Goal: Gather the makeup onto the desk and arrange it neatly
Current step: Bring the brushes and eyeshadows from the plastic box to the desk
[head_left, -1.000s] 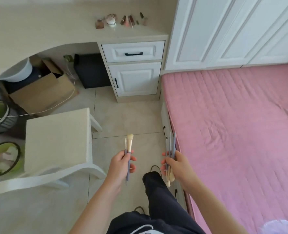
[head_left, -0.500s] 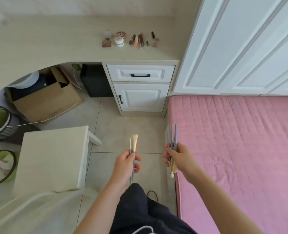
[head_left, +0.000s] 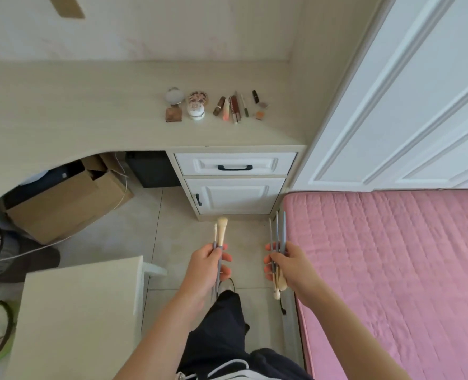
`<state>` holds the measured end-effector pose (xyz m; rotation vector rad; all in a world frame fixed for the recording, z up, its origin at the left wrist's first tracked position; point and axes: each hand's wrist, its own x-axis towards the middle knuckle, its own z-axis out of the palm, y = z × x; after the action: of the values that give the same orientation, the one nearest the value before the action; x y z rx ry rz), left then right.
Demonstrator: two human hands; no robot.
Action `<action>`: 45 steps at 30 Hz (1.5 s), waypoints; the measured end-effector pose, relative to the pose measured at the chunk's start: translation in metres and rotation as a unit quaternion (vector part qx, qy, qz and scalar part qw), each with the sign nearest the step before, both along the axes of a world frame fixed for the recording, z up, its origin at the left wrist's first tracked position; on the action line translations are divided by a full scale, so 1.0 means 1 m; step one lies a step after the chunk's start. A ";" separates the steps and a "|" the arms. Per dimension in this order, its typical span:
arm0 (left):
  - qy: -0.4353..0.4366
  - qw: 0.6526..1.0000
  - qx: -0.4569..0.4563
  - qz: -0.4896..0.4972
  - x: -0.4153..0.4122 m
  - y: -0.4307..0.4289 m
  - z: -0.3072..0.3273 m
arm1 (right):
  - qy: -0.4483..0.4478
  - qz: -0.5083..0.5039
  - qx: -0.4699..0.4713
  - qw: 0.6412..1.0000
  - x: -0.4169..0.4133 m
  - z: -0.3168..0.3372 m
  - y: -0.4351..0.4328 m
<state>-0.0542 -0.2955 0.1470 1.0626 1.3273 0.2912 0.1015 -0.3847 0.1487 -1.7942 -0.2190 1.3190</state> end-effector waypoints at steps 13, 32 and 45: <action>-0.022 0.999 -0.015 -0.024 0.052 0.141 -0.001 | -0.028 -0.023 0.013 0.999 0.049 0.007 0.144; -0.087 0.995 -0.040 -0.023 0.252 0.286 0.002 | -0.050 -0.048 0.000 0.998 0.216 0.014 0.284; -0.011 0.995 -0.048 -0.087 0.357 0.333 -0.028 | -0.066 -0.087 -0.053 0.993 0.299 -0.022 0.353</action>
<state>0.3025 0.0375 0.1187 1.0829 1.2092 0.1082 0.4003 -0.0313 0.1271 -1.9445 -0.0632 1.1085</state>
